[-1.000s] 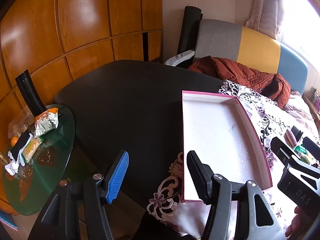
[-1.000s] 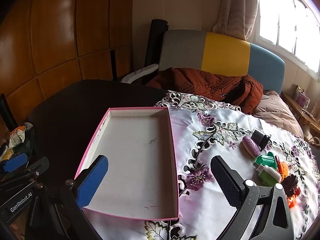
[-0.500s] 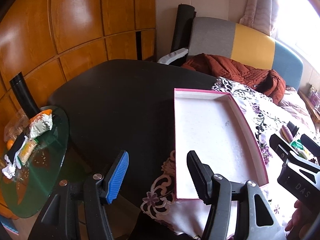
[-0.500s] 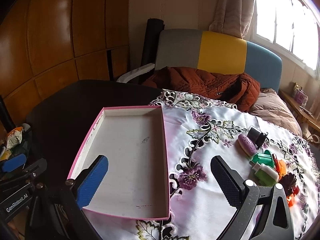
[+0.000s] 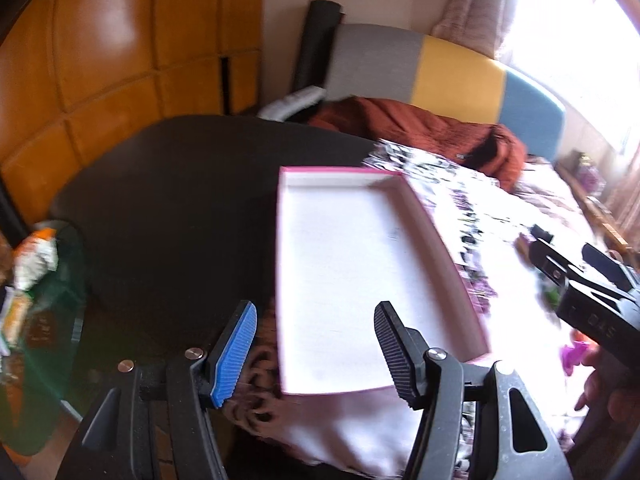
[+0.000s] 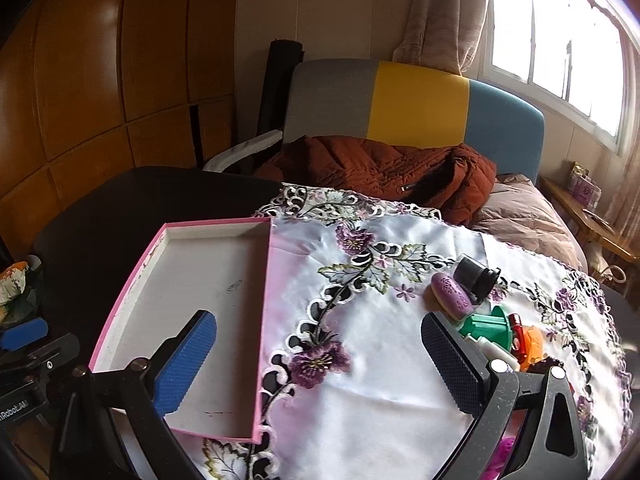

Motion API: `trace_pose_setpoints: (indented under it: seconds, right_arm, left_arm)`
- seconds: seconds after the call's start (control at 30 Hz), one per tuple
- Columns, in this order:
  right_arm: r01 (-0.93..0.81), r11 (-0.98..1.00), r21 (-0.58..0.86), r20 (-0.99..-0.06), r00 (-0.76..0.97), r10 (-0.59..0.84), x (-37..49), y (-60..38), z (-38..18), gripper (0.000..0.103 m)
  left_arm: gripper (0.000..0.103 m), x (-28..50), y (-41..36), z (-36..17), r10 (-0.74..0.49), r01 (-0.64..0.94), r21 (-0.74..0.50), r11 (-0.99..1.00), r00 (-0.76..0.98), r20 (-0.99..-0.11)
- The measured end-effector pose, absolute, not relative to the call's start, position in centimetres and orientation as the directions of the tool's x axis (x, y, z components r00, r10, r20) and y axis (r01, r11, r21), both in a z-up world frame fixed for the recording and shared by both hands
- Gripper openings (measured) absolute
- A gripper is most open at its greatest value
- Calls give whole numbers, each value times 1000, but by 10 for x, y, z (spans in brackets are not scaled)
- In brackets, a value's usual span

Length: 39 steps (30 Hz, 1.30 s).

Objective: Organize rigid objects
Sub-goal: 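Move both tools from the tray toward the toys on the tablecloth, then grasp the white-green plug-in device with the left tool while the right tool approaches the magenta suction toy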

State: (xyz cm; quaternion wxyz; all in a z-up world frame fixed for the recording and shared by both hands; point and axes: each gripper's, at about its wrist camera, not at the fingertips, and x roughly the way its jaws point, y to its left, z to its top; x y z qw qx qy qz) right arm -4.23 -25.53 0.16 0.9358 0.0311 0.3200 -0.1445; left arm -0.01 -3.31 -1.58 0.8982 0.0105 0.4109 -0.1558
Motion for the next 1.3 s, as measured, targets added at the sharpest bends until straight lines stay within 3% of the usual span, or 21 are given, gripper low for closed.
trace_pose_setpoints:
  seconds: [0.33, 0.5, 0.57, 0.67, 0.77, 0.83, 0.93, 1.13, 1.3]
  right_arm:
    - [474, 880, -37, -624, 677, -391, -76, -362, 7, 103]
    - [649, 760, 34, -636, 601, -484, -113, -438, 6, 103]
    - [714, 698, 57, -647, 559, -519, -127, -467, -1, 103]
    - [780, 609, 143, -679, 526, -513, -147, -497, -12, 103]
    - [793, 556, 248, -688, 548, -475, -155, -511, -17, 103]
    - [796, 563, 224, -687, 539, -488, -152, -507, -15, 103]
    - [791, 584, 184, -689, 527, -497, -148, -503, -14, 103]
    - [810, 546, 213, -708, 513, -485, -155, -511, -19, 103]
    - [814, 524, 250, -710, 522, -472, -161, -517, -20, 103]
  left_arm:
    - [62, -12, -88, -23, -374, 484, -96, 870, 520, -768]
    - [63, -13, -109, -21, -443, 552, -143, 822, 461, -769]
    - [71, -12, -120, -22, -459, 574, -153, 804, 436, -774]
    - [71, -15, -142, -23, -494, 620, -171, 766, 397, -774]
    - [72, -20, -170, -24, -507, 667, -163, 727, 361, -783]
    - [79, -24, -192, -25, -507, 705, -137, 696, 348, -789]
    - [80, -29, -224, -30, -510, 760, -99, 643, 327, -796]
    - [80, -33, -286, -38, -560, 838, -126, 531, 235, -795]
    - [87, -25, -331, -47, -565, 846, -167, 507, 180, -805]
